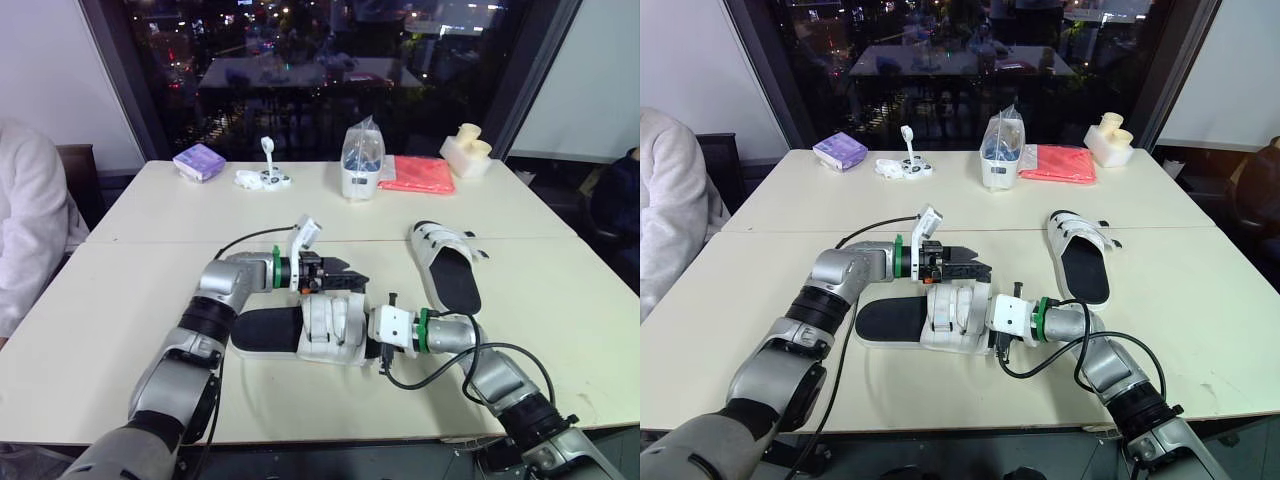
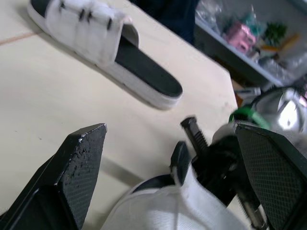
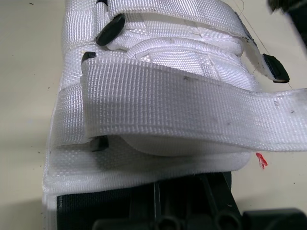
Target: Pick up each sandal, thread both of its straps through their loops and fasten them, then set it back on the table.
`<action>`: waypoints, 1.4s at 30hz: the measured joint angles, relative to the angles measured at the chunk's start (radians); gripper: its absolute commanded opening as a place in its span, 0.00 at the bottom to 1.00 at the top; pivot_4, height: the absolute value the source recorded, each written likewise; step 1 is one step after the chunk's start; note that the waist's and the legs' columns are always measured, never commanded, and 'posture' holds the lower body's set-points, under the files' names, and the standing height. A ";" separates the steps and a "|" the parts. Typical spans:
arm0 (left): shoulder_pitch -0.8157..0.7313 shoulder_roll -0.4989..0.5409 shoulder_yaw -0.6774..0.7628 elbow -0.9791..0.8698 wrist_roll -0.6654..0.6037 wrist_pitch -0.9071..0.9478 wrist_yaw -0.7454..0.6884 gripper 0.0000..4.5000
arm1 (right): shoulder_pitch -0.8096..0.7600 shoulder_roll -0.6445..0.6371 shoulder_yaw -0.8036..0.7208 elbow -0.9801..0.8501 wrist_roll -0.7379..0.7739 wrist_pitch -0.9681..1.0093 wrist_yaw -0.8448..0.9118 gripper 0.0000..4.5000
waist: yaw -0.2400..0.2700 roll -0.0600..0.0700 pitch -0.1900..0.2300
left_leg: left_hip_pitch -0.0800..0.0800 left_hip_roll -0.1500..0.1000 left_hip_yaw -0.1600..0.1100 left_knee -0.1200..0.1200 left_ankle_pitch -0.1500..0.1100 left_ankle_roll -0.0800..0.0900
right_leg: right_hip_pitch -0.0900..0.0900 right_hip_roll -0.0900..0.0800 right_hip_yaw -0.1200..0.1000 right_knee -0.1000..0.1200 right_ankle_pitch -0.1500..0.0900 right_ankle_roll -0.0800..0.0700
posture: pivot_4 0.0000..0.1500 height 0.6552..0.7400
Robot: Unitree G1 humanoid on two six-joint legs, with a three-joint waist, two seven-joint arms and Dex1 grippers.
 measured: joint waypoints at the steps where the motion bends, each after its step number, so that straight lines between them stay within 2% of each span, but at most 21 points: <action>1: -0.002 -0.003 -0.003 0.009 0.011 -0.012 -0.013 0.99 | 0.001 0.000 0.000 -0.001 0.000 0.000 -0.001 0.00 | 0.000 0.000 0.000 | 0.000 0.000 0.000 0.000 0.000 0.000 | 0.000 0.000 0.000 0.000 0.000 0.000 | 1.00 1.00; 7: -0.024 -0.016 -0.014 0.039 0.063 -0.067 -0.061 0.99 | 0.005 0.000 0.000 -0.004 0.000 0.000 -0.005 0.00 | 0.000 0.000 0.000 | -0.001 0.000 0.000 -0.001 -0.002 0.004 | -0.001 0.000 0.000 0.000 0.000 0.000 | 1.00 1.00; 8: -0.025 -0.020 -0.014 0.044 0.071 -0.077 -0.066 0.94 | 0.005 0.000 0.000 -0.005 0.000 0.000 -0.006 0.00 | 0.000 0.000 0.000 | -0.001 0.000 0.000 -0.001 -0.002 0.004 | -0.001 0.000 0.000 0.000 0.000 0.000 | 1.00 1.00; 10: -0.025 -0.027 -0.015 0.051 0.084 -0.088 -0.076 0.80 | 0.007 0.000 0.000 -0.007 0.000 0.000 -0.009 0.00 | 0.000 0.000 0.000 | -0.001 0.000 0.000 -0.001 -0.002 0.004 | -0.001 0.000 0.000 0.000 0.000 0.000 | 1.00 1.00; 17: -0.025 -0.029 -0.036 0.052 0.134 -0.143 -0.120 0.00 | 0.008 0.000 0.000 -0.007 0.000 0.000 -0.013 0.00 | 0.000 -0.001 0.000 | -0.001 0.000 0.000 -0.001 -0.002 0.004 | -0.001 0.000 0.000 0.000 0.000 0.000 | 1.00 1.00; 22: -0.025 -0.029 -0.031 0.049 0.144 -0.156 -0.129 0.00 | 0.008 0.000 0.000 -0.007 0.000 0.000 -0.014 0.00 | 0.000 -0.001 0.000 | -0.001 0.000 0.000 -0.001 -0.002 0.005 | -0.002 0.000 0.000 0.000 0.000 0.000 | 1.00 1.00; 32: -0.051 -0.012 0.084 0.050 0.055 -0.004 -0.114 0.00 | 0.011 0.000 -0.002 -0.008 0.000 0.000 -0.022 0.00 | -0.001 -0.001 0.001 | -0.002 0.000 0.000 -0.001 -0.002 0.005 | -0.002 0.000 0.000 0.001 0.000 0.000 | 1.00 1.00; 42: -0.048 -0.016 0.079 0.126 0.104 -0.090 -0.055 0.00 | 0.011 0.000 -0.003 -0.008 0.000 0.000 -0.022 0.00 | 0.000 -0.002 0.001 | -0.002 0.000 0.000 -0.001 -0.001 0.003 | -0.002 0.000 0.000 0.001 0.000 0.000 | 1.00 1.00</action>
